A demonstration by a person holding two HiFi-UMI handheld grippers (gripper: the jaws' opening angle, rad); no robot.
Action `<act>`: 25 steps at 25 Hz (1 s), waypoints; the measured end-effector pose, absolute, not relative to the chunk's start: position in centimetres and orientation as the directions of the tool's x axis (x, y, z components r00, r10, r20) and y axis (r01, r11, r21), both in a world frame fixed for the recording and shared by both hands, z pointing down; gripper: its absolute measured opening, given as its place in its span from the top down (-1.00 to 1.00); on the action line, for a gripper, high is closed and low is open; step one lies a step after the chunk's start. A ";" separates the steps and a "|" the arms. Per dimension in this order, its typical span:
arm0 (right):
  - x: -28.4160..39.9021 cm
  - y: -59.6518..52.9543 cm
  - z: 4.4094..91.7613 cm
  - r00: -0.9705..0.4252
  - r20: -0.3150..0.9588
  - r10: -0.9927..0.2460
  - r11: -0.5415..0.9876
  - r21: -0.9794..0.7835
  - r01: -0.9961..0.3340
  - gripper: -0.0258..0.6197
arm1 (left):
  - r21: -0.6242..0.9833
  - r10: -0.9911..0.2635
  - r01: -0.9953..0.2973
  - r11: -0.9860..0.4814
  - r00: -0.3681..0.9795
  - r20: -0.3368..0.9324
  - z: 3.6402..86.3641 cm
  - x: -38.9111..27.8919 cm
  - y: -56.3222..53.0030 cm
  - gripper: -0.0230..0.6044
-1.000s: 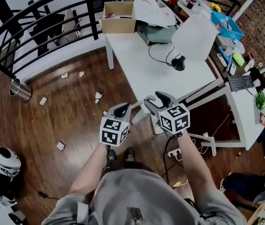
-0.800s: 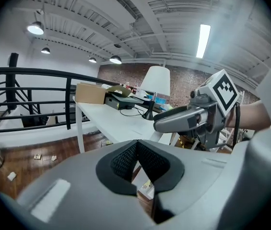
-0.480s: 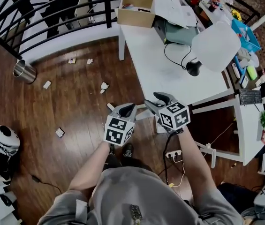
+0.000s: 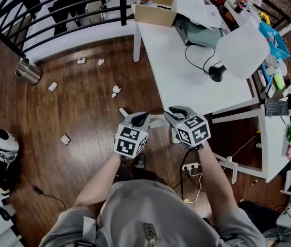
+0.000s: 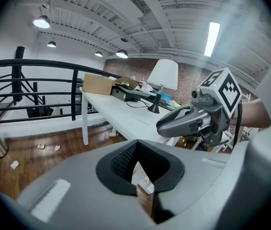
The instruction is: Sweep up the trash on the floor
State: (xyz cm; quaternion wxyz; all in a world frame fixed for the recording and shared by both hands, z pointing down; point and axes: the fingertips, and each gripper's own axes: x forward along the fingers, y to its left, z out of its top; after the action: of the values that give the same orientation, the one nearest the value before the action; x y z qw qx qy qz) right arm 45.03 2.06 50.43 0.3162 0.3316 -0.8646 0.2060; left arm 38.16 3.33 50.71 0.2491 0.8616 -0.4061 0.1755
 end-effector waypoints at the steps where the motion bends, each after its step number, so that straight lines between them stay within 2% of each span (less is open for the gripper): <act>1: 45.2 2.4 50.6 -0.570 0.692 -0.443 0.693 -0.139 -0.708 0.63 | 0.288 -0.609 -0.787 -0.546 0.609 0.509 50.9 38.1 3.6 0.90; 13: 46.5 5.9 52.0 -0.489 0.714 -0.501 0.629 -0.088 -0.773 0.63 | 0.287 -0.585 -0.788 -0.544 0.602 0.544 52.7 37.4 7.9 0.90; 25: 45.6 8.5 50.6 -0.520 0.685 -0.511 0.640 -0.101 -0.762 0.68 | 0.259 -0.617 -0.823 -0.505 0.554 0.559 52.5 35.4 11.2 0.90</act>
State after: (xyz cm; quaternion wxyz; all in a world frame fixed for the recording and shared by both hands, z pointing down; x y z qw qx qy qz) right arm 45.56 8.47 50.58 0.3156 0.3749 -0.8487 0.1990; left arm 35.35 11.17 52.46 0.2557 0.8436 -0.4268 0.2021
